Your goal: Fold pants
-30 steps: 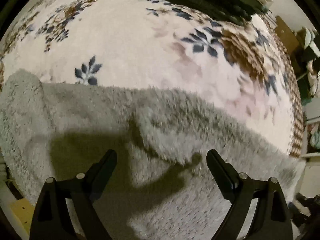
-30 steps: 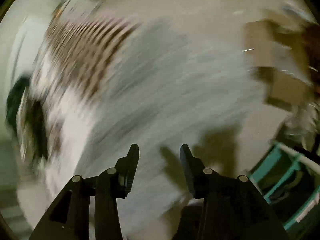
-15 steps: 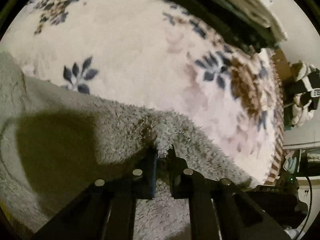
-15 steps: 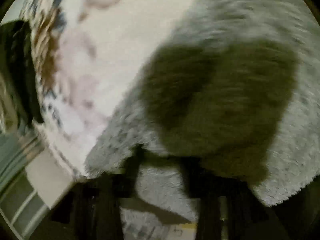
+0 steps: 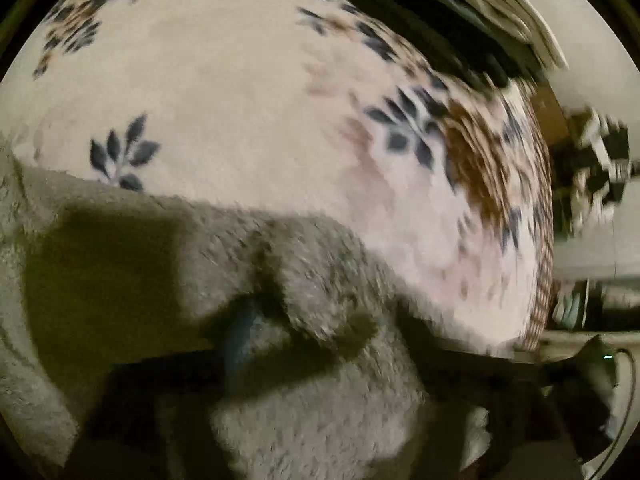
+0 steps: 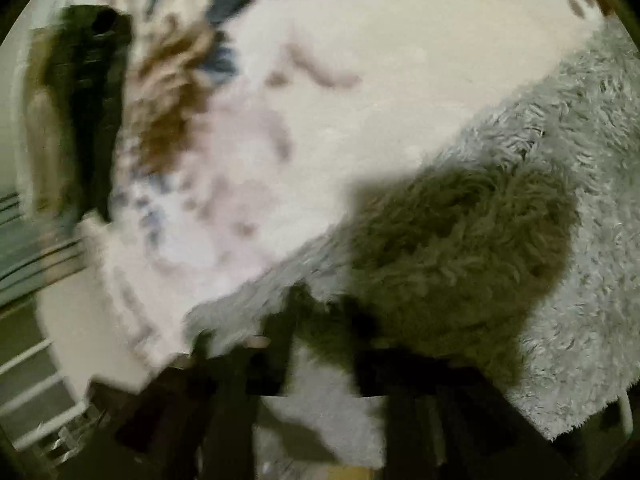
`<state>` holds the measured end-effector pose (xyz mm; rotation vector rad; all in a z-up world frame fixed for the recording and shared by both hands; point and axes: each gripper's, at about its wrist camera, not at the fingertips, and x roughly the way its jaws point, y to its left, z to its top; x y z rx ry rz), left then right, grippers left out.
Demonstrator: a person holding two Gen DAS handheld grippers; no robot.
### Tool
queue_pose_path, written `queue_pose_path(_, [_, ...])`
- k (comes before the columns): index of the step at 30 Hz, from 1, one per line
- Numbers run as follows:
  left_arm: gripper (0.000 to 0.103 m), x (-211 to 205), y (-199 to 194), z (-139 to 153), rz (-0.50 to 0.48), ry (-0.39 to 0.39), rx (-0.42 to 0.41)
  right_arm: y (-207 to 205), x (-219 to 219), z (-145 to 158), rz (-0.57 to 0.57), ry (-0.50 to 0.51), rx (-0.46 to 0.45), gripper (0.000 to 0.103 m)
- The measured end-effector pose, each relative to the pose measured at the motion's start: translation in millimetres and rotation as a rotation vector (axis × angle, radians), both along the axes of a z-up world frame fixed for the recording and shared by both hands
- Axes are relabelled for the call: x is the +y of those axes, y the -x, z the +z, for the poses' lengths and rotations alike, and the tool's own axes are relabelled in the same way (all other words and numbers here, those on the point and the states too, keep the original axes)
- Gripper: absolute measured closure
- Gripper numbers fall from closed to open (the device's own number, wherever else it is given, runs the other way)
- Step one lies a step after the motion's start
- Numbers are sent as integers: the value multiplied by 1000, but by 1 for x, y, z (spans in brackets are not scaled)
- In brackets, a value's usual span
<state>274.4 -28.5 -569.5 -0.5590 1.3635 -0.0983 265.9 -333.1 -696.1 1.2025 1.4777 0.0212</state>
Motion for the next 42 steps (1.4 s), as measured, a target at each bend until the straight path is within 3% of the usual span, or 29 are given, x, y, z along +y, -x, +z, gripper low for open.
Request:
queue_pose_path(2, [16,-8,10,7,-32,-35,-10,24,-27,20,-22,20,-96,14])
queue_pose_path(4, [16,-17,23,14,-64,-84,-2,56,-60,30,-56,69,-115,14])
queue_pose_path(6, [16,-30,39,21,-83,-123,-9,95,-102,36,-131,126,-106,14])
queue_pose_path(11, [16,-78,72,18,-143,-141,19,210,-231,47,-432,402,-14,15])
queue_pose_path(13, [16,-108,83,6,-200,-156,54,237,-272,42,-508,452,20,24])
queue_pose_path(14, [16,-118,86,1,-217,-158,64,245,-288,37,-540,460,34,34])
queue_pose_path(17, [16,-152,94,-16,-298,-195,96,254,-323,14,-572,439,48,36])
queue_pose_path(19, [16,-168,96,-27,-352,-314,132,250,-335,-4,-567,424,63,47])
queue_pose_path(21, [9,-174,95,-35,-377,-348,131,242,-340,-22,-544,420,87,96])
queue_pose_path(22, [5,-174,94,-37,-379,-348,135,240,-343,-29,-537,425,106,97])
queue_pose_path(23, [0,-174,93,-38,-380,-346,139,242,-343,-27,-562,442,96,98])
queue_pose_path(26, [0,-176,88,-44,-394,-355,160,246,-339,-14,-580,496,73,98])
queue_pose_path(29, [0,-177,81,-49,-386,-368,184,258,-339,-28,-584,389,33,94])
queue_pose_path(31, [0,-178,77,-51,-369,-377,194,272,-341,-41,-620,300,9,75])
queue_pose_path(33, [0,-180,75,-53,-365,-386,195,283,-340,-44,-658,303,-41,36])
queue_pose_path(34, [0,-184,73,-54,-359,-388,197,286,-339,-45,-672,304,-62,32])
queue_pose_path(38, [0,-206,68,-65,-346,-399,201,276,-338,-80,-695,131,-180,31])
queue_pose_path(40, [0,-209,66,-67,-346,-399,206,268,-336,-88,-701,127,-187,32])
queue_pose_path(42, [0,-209,63,-68,-347,-398,212,262,-335,-75,-725,170,-273,43])
